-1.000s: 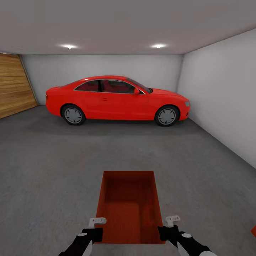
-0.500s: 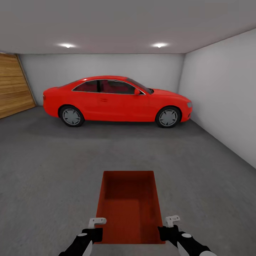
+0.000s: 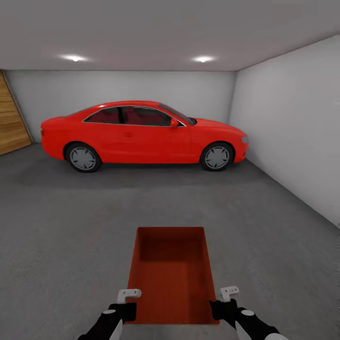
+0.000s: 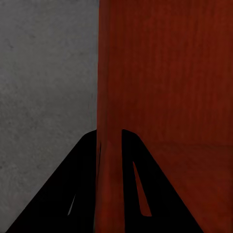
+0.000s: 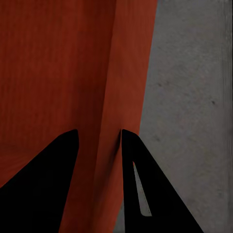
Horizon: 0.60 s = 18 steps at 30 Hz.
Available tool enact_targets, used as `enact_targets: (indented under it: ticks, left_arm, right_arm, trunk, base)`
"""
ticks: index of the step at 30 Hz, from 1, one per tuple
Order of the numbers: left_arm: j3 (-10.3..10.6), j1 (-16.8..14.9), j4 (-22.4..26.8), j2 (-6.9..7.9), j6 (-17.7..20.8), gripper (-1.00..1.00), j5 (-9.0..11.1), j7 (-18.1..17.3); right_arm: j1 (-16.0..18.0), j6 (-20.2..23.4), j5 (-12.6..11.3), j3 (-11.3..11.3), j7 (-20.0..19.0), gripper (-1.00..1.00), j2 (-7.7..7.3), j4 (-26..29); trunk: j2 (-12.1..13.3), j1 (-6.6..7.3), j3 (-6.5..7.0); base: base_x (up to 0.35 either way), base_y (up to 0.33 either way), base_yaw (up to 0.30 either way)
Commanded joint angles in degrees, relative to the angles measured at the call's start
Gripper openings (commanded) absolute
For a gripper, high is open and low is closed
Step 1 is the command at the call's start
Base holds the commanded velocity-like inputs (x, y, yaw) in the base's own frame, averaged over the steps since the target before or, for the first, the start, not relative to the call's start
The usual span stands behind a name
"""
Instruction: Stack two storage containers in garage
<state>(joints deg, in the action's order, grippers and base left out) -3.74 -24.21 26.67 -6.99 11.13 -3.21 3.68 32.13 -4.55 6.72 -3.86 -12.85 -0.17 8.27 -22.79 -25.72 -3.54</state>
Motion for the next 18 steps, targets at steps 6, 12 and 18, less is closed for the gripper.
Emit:
enact_targets:
  ticks: [6, 12, 18]
  left_arm:
    - [-2.42, -0.05, 0.66, 2.50, 0.38, -1.00, 0.22, -0.08]
    - [-2.42, -0.05, 0.66, 2.50, 0.38, -1.00, 0.22, -0.08]
    - [-2.42, -0.05, 0.66, 2.50, 0.24, -1.00, 0.22, -0.08]
  right_arm:
    - [0.04, -0.26, 0.57, -0.18, -3.22, -1.00, -1.15, -0.18]
    - [0.04, -0.23, 0.57, -0.18, -3.23, -1.00, -1.15, -0.18]
    - [0.04, -0.19, 0.57, -0.18, -3.23, -1.00, -1.15, -0.18]
  trunk:
    - [-0.13, -0.07, -0.13]
    - [-0.13, -0.07, -0.13]
    - [-0.13, -0.07, -0.13]
  base:
    - [0.327, 0.000, -0.275]
    - [0.327, 0.000, -0.277]
    - [0.261, 0.000, -0.277]
